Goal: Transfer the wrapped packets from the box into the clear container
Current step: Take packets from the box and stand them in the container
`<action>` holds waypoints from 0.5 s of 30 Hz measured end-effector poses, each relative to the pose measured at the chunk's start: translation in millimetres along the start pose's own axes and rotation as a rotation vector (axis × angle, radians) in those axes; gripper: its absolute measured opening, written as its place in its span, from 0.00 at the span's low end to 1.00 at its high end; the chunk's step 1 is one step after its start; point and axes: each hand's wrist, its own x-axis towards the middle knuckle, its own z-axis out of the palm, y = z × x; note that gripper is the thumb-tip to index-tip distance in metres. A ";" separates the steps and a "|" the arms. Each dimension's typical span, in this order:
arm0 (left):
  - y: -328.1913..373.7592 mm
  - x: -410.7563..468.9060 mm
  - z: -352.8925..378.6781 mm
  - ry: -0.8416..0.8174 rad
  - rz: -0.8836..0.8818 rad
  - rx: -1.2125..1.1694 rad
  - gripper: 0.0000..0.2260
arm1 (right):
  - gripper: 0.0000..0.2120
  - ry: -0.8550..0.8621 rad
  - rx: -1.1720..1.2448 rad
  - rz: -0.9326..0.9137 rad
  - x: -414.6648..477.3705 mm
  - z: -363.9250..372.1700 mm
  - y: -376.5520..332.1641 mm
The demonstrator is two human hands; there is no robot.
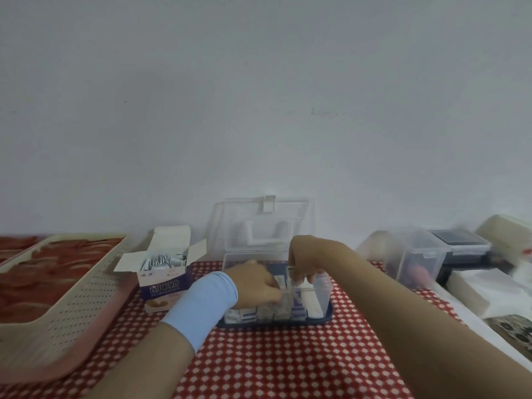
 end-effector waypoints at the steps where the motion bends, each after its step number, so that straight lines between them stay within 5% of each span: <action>1: 0.0 0.3 0.7 0.022 0.017 0.010 0.16 | 0.10 0.008 -0.010 0.002 1.6 2.1 -1.2; 15: 23.6 12.8 6.8 -0.035 0.012 0.007 0.29 | 0.13 0.039 -0.232 0.010 -6.1 14.7 -20.3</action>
